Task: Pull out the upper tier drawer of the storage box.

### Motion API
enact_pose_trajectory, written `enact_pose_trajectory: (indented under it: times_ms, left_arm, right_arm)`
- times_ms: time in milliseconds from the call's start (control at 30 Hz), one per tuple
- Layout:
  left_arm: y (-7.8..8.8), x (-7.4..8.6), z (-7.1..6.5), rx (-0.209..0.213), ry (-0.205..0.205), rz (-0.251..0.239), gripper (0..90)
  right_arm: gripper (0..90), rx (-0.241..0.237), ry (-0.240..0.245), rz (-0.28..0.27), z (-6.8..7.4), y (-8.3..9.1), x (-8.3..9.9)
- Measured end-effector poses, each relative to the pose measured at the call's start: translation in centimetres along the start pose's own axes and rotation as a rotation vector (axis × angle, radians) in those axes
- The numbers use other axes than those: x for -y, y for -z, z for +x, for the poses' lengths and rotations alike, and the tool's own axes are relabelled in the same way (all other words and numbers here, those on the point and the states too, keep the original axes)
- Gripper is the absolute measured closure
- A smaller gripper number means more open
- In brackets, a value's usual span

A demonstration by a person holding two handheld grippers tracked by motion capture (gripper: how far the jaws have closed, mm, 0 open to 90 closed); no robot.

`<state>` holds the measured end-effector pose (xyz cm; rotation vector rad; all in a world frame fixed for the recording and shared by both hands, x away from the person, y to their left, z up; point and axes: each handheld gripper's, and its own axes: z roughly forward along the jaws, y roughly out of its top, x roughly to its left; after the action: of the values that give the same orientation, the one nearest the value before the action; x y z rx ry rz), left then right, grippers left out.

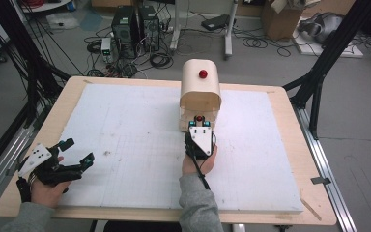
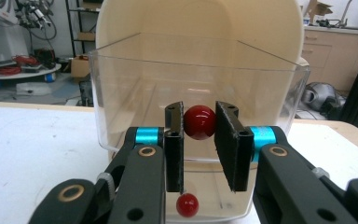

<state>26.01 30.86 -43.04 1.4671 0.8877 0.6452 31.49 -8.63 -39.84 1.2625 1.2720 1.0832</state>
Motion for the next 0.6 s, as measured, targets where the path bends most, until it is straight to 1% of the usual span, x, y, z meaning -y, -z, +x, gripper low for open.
enact_pose_trajectory:
  times_ms: [67, 167, 200, 233, 300, 433, 533, 600]
  left_arm:
    - [0.0, 0.0, 0.0, 0.000, 0.000, -0.001, 1.7]
    - [0.0, 0.0, -0.1, 0.000, -0.002, -0.002, 1.7]
    - [0.0, 0.0, -0.1, 0.000, -0.002, -0.002, 1.7]
    - [0.0, 0.0, -0.1, 0.000, -0.006, 0.000, 1.7]
    - [0.0, 0.0, -0.1, 0.001, -0.006, 0.000, 1.7]
    - [0.0, 0.0, -0.1, -0.001, -0.007, 0.000, 1.7]
    - [0.0, 0.0, -0.1, -0.002, -0.005, 0.001, 1.7]
    - [0.0, 0.0, -0.1, 0.000, -0.007, 0.000, 1.7]
  right_arm:
    - [73.4, -0.003, -0.004, 0.002, 0.0, 0.2, 0.0]
    - [73.4, -0.009, -0.002, -0.005, -0.1, 0.9, 0.2]
    - [73.4, -0.009, -0.002, -0.005, -0.1, 0.9, 0.2]
    - [73.4, -0.008, 0.009, -0.010, -0.2, 1.2, 0.3]
    - [73.4, -0.010, 0.005, -0.013, -0.2, 1.5, 0.3]
    - [73.4, -0.014, 0.001, -0.015, -0.3, 2.0, 0.4]
    - [73.4, -0.015, -0.007, -0.015, -0.3, 2.1, 0.5]
    - [73.4, -0.012, -0.004, -0.017, -0.3, 2.1, 0.5]
